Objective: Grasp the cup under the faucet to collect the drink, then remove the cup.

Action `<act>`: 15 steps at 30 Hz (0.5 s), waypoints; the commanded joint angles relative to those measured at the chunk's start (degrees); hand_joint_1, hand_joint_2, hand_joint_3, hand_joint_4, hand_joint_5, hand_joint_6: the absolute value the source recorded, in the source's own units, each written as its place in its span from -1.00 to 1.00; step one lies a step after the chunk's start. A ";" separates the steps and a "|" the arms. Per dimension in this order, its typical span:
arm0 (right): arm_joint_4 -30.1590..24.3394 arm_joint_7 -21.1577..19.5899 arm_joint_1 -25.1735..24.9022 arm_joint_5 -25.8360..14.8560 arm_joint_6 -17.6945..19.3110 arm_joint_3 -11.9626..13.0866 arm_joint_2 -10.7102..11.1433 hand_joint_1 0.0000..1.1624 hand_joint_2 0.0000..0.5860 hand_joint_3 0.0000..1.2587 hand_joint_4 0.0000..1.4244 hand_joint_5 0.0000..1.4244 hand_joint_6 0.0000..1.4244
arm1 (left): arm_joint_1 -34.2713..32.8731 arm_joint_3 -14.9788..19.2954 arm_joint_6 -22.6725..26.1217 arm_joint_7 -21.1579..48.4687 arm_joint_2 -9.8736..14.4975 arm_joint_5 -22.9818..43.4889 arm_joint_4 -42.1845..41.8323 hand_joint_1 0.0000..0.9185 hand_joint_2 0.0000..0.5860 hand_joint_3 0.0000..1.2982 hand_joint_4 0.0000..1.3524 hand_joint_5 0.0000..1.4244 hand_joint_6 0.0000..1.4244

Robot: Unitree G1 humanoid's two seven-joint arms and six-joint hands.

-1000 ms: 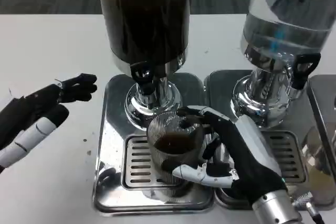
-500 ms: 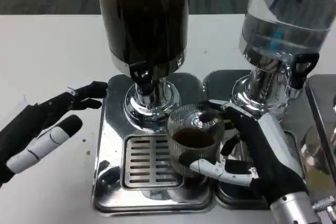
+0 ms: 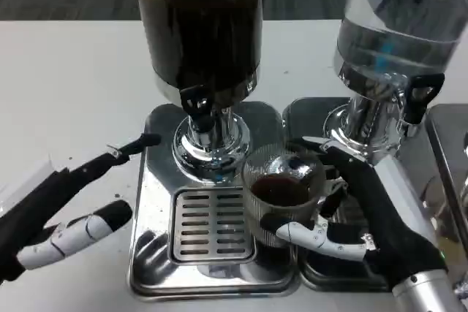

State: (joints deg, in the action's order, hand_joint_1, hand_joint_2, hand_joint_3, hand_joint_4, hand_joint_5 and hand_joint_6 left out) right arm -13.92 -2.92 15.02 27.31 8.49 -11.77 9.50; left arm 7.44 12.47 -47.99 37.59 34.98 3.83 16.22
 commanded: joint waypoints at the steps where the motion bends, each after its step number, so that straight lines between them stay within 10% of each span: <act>1: -2.96 0.29 -0.07 -1.42 0.47 0.84 -0.07 0.34 -0.24 -0.29 -0.28 -0.06 0.21 | 1.32 1.20 -4.93 -2.62 2.93 -3.65 1.11 -1.00 -0.49 -0.92 -1.00 -1.00 -0.92; 15: -7.06 3.58 1.08 -2.60 -0.25 2.56 0.54 0.34 -0.24 -0.28 -0.28 -0.06 0.21 | 3.49 2.50 -14.87 -10.03 8.46 -15.81 0.95 -1.00 -0.64 -1.00 -1.00 -1.00 -1.00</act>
State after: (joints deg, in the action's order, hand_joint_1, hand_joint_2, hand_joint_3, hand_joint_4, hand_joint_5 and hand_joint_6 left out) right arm -18.18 0.86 16.30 26.41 7.61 -9.88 10.09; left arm 10.26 14.77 -61.41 29.05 41.69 -10.44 17.21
